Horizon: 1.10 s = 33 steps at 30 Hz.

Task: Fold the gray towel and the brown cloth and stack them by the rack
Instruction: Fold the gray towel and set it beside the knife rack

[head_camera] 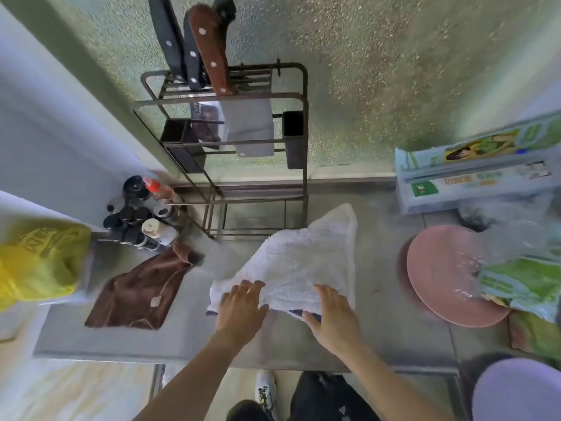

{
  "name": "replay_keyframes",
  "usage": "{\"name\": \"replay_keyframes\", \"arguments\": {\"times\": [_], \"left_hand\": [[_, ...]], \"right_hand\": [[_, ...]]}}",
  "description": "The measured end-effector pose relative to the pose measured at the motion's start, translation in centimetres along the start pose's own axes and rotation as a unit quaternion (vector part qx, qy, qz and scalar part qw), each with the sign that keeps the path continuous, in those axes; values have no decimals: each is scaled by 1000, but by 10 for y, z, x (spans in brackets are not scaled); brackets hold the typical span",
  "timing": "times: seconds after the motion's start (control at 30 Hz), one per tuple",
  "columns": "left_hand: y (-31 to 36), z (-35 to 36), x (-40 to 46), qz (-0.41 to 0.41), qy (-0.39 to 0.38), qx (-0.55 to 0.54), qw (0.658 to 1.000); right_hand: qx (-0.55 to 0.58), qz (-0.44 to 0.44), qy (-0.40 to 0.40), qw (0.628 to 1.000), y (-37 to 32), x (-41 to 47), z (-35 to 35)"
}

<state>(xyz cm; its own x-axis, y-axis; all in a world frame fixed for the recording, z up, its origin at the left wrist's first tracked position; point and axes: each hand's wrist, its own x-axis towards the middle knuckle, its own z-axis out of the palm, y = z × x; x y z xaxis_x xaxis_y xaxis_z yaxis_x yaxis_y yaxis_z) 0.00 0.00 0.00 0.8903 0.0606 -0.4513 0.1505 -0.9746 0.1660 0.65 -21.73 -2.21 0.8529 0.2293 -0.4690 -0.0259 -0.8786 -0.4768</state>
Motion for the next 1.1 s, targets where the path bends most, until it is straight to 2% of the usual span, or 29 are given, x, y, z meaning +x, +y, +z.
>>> {"name": "replay_keyframes", "arguments": {"times": [0.03,0.2,0.33,0.43,0.5,0.57,0.77,0.97,1.1], "left_hand": [[1,3,5,-3,-20,12,1000],[-11,29,25,-10,-20,84,996],[-27,32,34,-15,14,128,992],[-32,16,30,-5,21,137,990],[-38,-1,23,-14,24,115,993],[-49,-17,16,-18,66,76,995],[-76,-86,-13,-3,200,-37,979],[-71,-165,-63,64,315,-208,924],[-78,-209,-90,138,375,-197,895]], "right_hand": [[-13,-8,4,1000,6,6,3],[-101,-11,17,995,32,25,16],[-172,-30,55,983,38,34,14],[-171,-15,67,983,38,33,3],[-110,23,106,988,33,28,-15],[-36,47,166,984,27,23,-37],[40,-47,318,946,-11,-17,-112],[76,-138,431,889,-62,-77,-172],[93,-142,481,860,-80,-110,-206]]}}
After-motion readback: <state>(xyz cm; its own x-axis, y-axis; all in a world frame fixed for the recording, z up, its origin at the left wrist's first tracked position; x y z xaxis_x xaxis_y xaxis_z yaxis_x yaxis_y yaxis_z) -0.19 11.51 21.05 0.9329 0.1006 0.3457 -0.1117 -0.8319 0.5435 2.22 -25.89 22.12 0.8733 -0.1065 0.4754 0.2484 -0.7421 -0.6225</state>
